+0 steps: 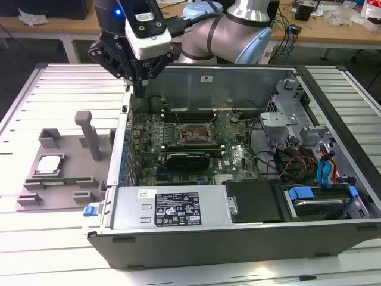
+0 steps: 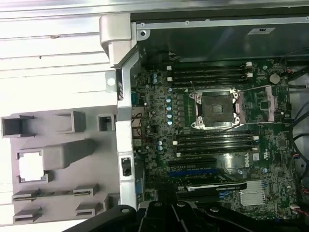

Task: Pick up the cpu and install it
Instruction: 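Reach for the cpu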

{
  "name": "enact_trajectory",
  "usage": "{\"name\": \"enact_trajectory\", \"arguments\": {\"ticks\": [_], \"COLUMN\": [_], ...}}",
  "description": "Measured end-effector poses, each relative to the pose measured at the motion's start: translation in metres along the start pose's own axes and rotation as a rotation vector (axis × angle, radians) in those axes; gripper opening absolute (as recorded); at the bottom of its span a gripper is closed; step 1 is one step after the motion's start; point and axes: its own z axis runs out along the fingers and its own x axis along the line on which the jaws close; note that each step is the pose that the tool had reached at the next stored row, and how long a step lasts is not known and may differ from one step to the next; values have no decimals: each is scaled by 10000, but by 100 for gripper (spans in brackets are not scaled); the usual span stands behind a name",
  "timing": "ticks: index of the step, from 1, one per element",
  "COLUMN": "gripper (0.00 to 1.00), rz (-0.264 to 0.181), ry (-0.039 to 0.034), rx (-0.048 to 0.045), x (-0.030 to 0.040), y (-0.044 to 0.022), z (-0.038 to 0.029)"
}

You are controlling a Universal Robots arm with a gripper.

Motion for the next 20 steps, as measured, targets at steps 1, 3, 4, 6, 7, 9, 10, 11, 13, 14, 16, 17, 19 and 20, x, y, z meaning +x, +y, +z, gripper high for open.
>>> {"name": "enact_trajectory", "arguments": {"ticks": [1, 3, 4, 6, 7, 9, 10, 11, 13, 14, 16, 17, 19, 20], "gripper": [11, 11, 11, 11, 11, 11, 11, 11, 11, 11, 11, 11, 11, 11], "rz": [0, -1, 0, 0, -1, -1, -1, 0, -1, -1, -1, -1, 0, 0], "ry": [0, 0, 0, 0, 0, 0, 0, 0, 0, 0, 0, 0, 0, 0], "rx": [0, 0, 0, 0, 0, 1, 1, 0, 1, 0, 0, 0, 0, 0], "x": [27, 100, 136, 198, 232, 298, 315, 333, 387, 407, 450, 462, 505, 525], "y": [-2, -8, -10, -15, -17, -22, -24, -25, -29, -30, -34, -35, -38, -39], "z": [-1, -3, -4, -5, -6, -8, -9, -9, -11, -11, -12, -12, -14, -14]}}
